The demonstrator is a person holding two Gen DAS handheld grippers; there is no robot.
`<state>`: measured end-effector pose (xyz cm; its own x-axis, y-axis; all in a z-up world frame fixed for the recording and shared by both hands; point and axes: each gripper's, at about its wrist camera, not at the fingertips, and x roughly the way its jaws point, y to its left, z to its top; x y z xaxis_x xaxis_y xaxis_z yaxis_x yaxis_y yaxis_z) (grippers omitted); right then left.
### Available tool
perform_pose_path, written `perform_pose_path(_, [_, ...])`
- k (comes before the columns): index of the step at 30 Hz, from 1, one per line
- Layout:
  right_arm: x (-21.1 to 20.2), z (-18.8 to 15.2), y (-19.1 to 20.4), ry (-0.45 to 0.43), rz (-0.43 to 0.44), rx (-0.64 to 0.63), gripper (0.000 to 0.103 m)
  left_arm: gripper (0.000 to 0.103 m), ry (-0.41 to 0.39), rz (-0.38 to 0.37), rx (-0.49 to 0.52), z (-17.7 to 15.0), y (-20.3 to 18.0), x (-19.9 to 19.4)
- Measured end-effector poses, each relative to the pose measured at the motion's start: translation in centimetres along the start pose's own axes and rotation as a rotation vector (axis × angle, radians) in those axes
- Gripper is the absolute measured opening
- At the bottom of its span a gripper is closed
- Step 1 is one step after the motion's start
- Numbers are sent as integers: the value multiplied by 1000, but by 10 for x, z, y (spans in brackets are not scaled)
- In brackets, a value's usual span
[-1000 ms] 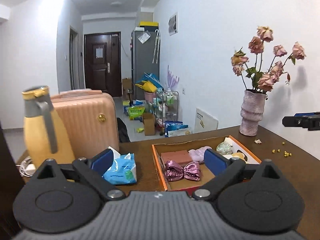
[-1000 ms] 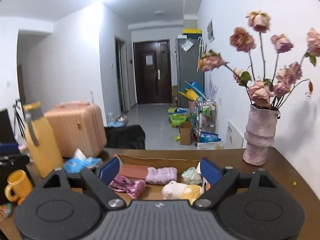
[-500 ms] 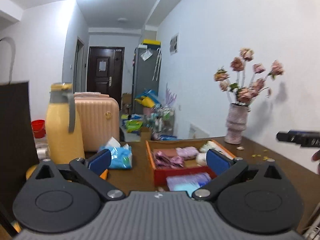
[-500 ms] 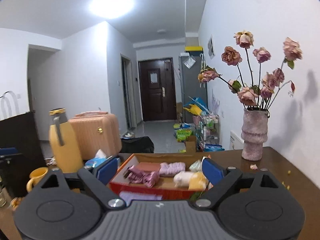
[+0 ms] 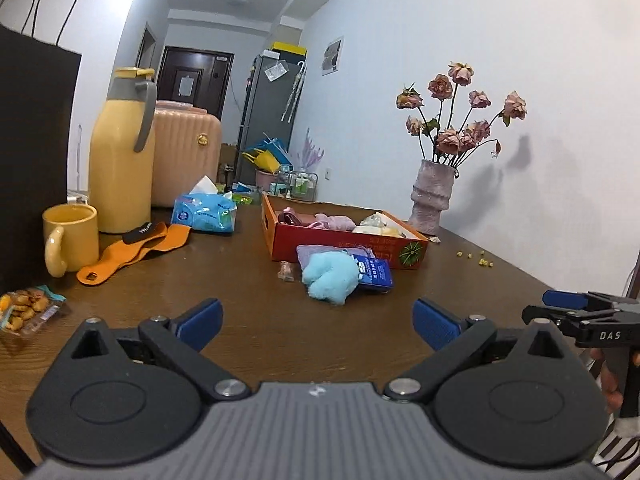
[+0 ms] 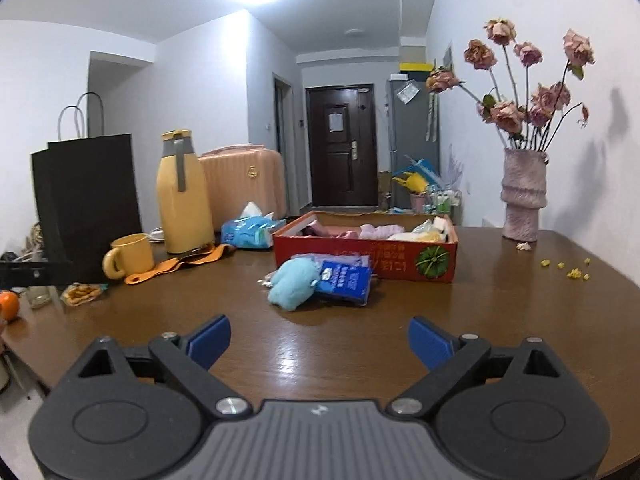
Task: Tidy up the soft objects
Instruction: 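Withdraw both grippers from the box back toward the pile, then lower both grippers onto the lilac burlap pouch and close on it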
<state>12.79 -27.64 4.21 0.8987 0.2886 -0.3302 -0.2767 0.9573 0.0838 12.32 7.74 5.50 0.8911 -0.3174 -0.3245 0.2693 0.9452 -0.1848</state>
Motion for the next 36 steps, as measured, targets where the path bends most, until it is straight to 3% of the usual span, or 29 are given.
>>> perform_pose_path(10, [46,5,-13,60,-20,50,94,103,95,36,-50,5,22,63])
perform_pose_path(13, [85,16,-28,101,-59,76,91,100,117,70,-29,21,31,102])
perform_pose_path(17, [118,29,-40,108,-54,91,85,83,147,65,4,41,36,163])
perform_pose_path(19, [161,45,-59,116,-30,127,81,78,191,55,-1,51,36,201])
perform_pose_path(21, [175,50,-65,124,-23,142,74,77,228,33,-17,58,35,242])
perform_pose_path(24, [244,64,-82,169,13,184,59,75,274,84,-12,65,28,296])
perform_pose_path(27, [285,65,-85,204,21,165,56,74,309,111,20,64,18,336])
perform_pose_path(31, [305,50,-93,247,33,177,56,74,337,34,78,48,3,339])
perform_pose_path(34, [281,39,-96,279,121,172,57,77,367,-21,161,31,-9,316])
perform_pose_path(36, [265,31,-94,307,164,161,57,79,378,-62,160,20,-13,296])
